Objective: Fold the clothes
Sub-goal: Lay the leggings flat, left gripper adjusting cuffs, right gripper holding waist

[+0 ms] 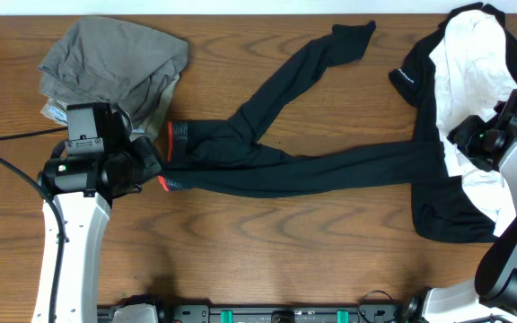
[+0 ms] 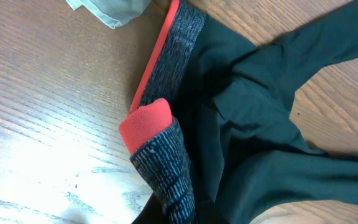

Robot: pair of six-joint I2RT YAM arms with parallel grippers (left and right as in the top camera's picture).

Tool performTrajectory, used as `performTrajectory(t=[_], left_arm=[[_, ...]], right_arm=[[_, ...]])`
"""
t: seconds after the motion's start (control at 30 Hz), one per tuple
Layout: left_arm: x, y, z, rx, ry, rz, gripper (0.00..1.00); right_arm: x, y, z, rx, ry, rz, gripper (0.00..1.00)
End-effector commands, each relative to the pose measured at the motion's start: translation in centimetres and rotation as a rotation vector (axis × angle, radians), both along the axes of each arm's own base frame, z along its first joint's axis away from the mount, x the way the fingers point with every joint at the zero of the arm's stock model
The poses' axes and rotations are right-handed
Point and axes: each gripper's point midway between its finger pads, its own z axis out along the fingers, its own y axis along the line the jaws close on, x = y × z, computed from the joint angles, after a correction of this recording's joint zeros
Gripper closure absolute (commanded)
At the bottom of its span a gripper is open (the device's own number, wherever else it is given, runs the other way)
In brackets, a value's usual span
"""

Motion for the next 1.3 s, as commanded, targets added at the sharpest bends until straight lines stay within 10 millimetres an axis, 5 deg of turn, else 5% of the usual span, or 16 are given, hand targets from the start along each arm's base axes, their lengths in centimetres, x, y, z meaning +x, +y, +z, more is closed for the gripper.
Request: performTrajectory(t=[0.0,0.33,0.47,0.53,0.7,0.87,1.27], left_arm=[[-0.1,0.2,-0.5,0.015,0.009,-0.008,0.94],[0.2,0.3,-0.4,0.017,-0.006,-0.008,0.91],[0.4,0.3,-0.3,0.018,-0.014,-0.008,0.29],[0.6,0.3,-0.2,0.019,-0.022,-0.008,0.18],[1.0,0.4,-0.1,0.02,-0.039,-0.007,0.14],[1.1,0.4,0.0,0.021,-0.044,-0.007,0.14],[1.3,0.4,0.1,0.022,-0.053,-0.008,0.14]], right_arm=[[0.4,2.5,0.2,0.075,-0.025,0.118,0.48],[-0.1,4.4,-0.2,0.049,0.006,0.265,0.5],[1.6,4.0,0.7,-0.021,-0.072,0.32,0.5],[2.8,3.7,1.2,-0.074,-0.115,0.348,0.5],[5.9,4.8,1.1,-0.139,-0.205,0.414,0.53],[8.8,7.3,-1.4,-0.182,-0.25,0.511,0.5],[10.3,7.5,-7.3,-0.205,-0.222,0.51,0.47]])
